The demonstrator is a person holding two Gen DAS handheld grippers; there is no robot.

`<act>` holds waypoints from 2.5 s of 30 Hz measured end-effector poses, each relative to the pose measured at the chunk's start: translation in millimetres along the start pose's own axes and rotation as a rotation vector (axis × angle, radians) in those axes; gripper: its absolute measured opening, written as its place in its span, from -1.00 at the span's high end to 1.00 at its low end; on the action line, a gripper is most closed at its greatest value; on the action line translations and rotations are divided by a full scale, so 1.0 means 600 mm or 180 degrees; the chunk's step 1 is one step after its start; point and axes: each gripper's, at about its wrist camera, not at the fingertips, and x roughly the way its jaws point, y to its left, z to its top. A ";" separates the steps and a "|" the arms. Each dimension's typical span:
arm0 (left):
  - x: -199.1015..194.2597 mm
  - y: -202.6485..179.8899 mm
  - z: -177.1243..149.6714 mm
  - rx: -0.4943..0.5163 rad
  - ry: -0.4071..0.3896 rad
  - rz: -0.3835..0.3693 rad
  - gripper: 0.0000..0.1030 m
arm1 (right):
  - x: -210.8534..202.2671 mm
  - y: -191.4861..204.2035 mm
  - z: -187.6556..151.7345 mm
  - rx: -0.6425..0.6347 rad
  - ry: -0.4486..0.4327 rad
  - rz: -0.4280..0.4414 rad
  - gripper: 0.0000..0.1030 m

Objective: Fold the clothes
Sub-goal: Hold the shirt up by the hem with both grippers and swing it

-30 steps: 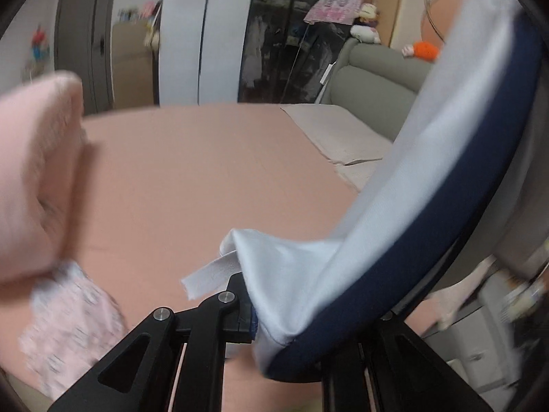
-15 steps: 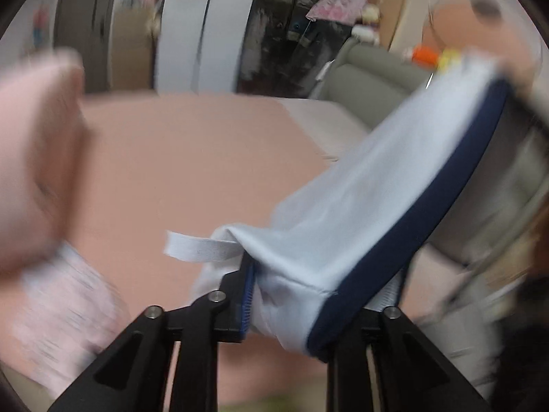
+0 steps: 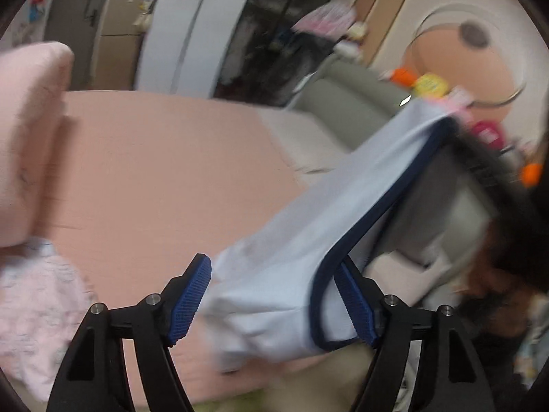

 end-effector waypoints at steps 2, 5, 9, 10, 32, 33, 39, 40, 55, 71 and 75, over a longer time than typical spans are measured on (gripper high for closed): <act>0.015 0.001 -0.009 -0.0062 0.0164 -0.0229 -0.42 | -0.006 0.009 0.000 -0.0043 -0.0025 0.0011 0.92; 0.033 -0.024 -0.021 0.0063 0.0178 -0.0106 -0.42 | -0.010 0.018 0.001 -0.0098 -0.0032 0.0030 0.92; 0.055 -0.053 -0.045 0.0084 0.0243 0.0214 -0.42 | -0.011 0.025 0.003 -0.0117 -0.0045 -0.0028 0.92; 0.066 -0.056 -0.048 0.0034 0.0305 0.0230 -0.42 | -0.011 0.027 0.003 -0.0114 -0.0036 -0.0020 0.92; 0.187 0.098 -0.129 -0.1107 0.0385 0.0557 0.39 | 0.026 0.030 -0.034 -0.0118 0.0417 0.0247 0.92; 0.186 0.099 -0.129 -0.1122 0.0377 0.0587 0.62 | 0.024 0.033 -0.040 -0.0134 0.0480 0.0365 0.92; 0.135 0.112 -0.141 -0.0882 -0.0046 0.1010 0.86 | 0.021 0.055 -0.084 -0.0525 0.0719 0.0472 0.92; 0.130 0.116 -0.138 -0.0858 -0.0125 0.1060 0.87 | 0.021 0.059 -0.091 -0.0602 0.0752 0.0465 0.92; -0.014 0.034 -0.064 -0.0072 -0.1080 0.1787 0.88 | 0.039 0.008 -0.125 -0.0584 0.0943 0.0277 0.92; -0.226 -0.069 -0.045 0.0522 -0.2338 0.2511 0.87 | -0.127 -0.010 0.024 -0.0624 -0.0014 -0.0107 0.92; -0.278 -0.090 -0.062 0.0609 -0.2524 0.2612 0.86 | -0.187 -0.008 0.049 -0.0654 -0.0267 -0.0263 0.92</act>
